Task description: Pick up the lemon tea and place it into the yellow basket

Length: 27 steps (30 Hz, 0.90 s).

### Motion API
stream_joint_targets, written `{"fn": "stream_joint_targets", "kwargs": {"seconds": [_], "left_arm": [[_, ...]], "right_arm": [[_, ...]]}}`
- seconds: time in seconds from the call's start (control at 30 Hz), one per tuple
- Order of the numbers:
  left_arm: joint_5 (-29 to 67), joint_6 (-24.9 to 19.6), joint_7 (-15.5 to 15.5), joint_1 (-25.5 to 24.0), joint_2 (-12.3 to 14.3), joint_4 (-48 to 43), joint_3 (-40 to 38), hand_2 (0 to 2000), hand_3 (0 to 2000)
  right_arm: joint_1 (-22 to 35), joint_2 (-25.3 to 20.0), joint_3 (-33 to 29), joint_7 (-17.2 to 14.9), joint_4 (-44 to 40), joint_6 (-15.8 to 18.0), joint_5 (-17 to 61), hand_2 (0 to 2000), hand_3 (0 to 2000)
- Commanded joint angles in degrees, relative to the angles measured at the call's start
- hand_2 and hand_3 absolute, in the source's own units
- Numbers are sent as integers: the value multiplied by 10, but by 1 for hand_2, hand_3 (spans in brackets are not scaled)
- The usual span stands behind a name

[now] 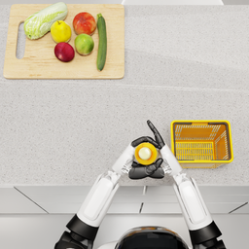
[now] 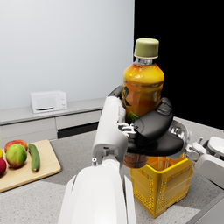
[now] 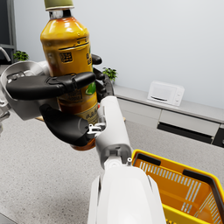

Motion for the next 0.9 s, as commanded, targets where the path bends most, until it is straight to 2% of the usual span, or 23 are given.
{"fn": "stream_joint_targets", "kwargs": {"seconds": [0.03, 0.07, 0.1, 0.13, 0.2, 0.23, 0.27, 0.37, 0.4, 0.5, 0.63, 0.77, 0.8, 0.83, 0.9], "left_arm": [[2, -1, 3, 9, 5, -23, 91, 2000, 2000], [2, 6, 1, 9, -3, -20, 96, 2000, 2000], [2, 12, -2, 9, -9, -18, 97, 2000, 2000], [2, 11, -3, 12, -12, -16, 95, 2000, 2000], [1, 17, -7, 15, -21, -2, 91, 2000, 2000], [0, 17, -9, 16, -26, 7, 86, 639, 1673], [-1, 25, -9, 15, -34, 7, 84, 0, 1347], [-3, 42, -8, 0, -60, -24, 38, 0, 367], [-4, 46, -6, -8, -65, -39, 10, 0, 40], [-5, 53, -4, -36, -83, -72, -77, 0, 0], [-6, 56, -4, -66, -91, -100, -181, 0, 0], [-6, 57, -3, -62, -84, -80, -220, 0, 0], [-6, 57, -3, -58, -82, -75, -223, 0, 0], [-6, 57, -3, -56, -80, -76, -224, 0, 0], [-6, 57, -3, -53, -77, -67, -229, 0, 0]], "right_arm": [[26, -16, 39, 1, -13, 7, 1, 0, 0], [24, -11, 38, 2, -2, 11, 2, 0, 0], [24, -7, 40, 2, 2, 15, 3, 1361, 327], [24, -2, 44, 1, 5, 58, 3, 2000, 653], [26, 5, 51, -2, 13, 66, 4, 2000, 1307], [28, 6, 51, -6, 15, 75, 5, 2000, 1633], [31, 7, 47, -10, 17, 89, 5, 2000, 1960], [43, 4, -16, -13, 36, 92, 5, 2000, 2000], [54, -5, -54, -12, 36, 75, 5, 2000, 2000], [83, -12, -151, -5, 36, 52, 4, 2000, 2000], [74, -3, -266, -1, 26, 39, 3, 2000, 2000], [70, -1, -325, -2, -15, 35, 2, 2000, 2000], [66, -1, -330, -23, -29, 34, 2, 2000, 2000], [62, -2, -331, -74, -43, 33, 2, 2000, 2000], [55, -3, -329, -136, -80, 35, 2, 2000, 2000]]}}
